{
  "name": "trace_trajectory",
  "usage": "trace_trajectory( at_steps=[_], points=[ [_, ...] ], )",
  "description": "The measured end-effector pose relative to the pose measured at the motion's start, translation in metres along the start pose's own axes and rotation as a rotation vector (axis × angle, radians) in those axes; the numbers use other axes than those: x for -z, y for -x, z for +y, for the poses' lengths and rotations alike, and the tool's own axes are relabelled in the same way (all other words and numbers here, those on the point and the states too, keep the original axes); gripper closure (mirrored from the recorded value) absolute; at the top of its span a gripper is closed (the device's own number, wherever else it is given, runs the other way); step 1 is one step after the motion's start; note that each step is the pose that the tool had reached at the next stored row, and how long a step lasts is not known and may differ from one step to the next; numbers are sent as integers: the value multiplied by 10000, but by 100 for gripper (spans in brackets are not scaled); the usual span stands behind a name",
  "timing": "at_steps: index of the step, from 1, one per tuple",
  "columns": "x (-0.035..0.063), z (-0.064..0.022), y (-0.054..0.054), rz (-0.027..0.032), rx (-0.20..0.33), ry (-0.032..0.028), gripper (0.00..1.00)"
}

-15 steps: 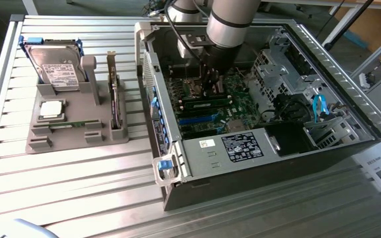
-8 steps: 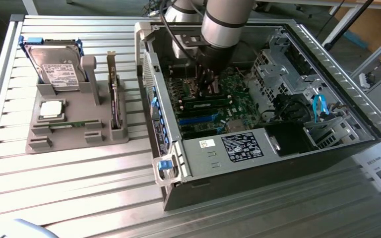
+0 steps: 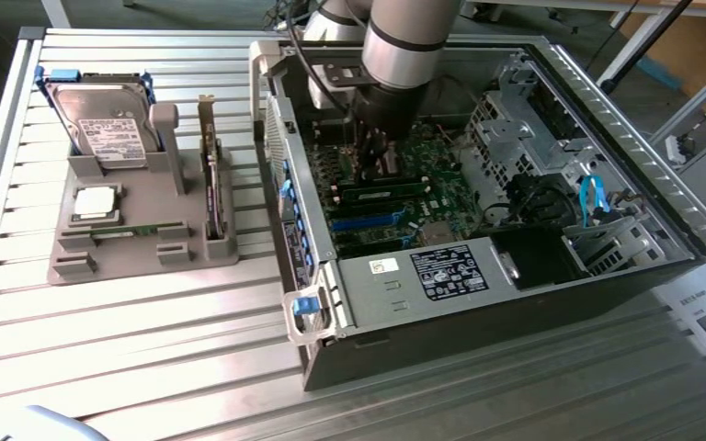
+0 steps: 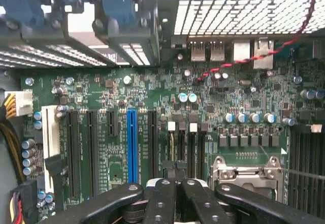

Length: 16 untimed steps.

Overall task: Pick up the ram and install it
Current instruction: 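Press down the ram until it locks into place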

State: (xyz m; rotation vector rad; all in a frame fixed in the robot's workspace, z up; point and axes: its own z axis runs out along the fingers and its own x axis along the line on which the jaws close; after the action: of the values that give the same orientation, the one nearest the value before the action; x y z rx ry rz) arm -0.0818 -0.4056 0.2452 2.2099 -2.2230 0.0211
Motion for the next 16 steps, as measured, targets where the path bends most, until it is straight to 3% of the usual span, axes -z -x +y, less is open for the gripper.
trace_trajectory(
  at_steps=[16],
  points=[
    [0,156,-1,0,0,-17,90]
  ],
)
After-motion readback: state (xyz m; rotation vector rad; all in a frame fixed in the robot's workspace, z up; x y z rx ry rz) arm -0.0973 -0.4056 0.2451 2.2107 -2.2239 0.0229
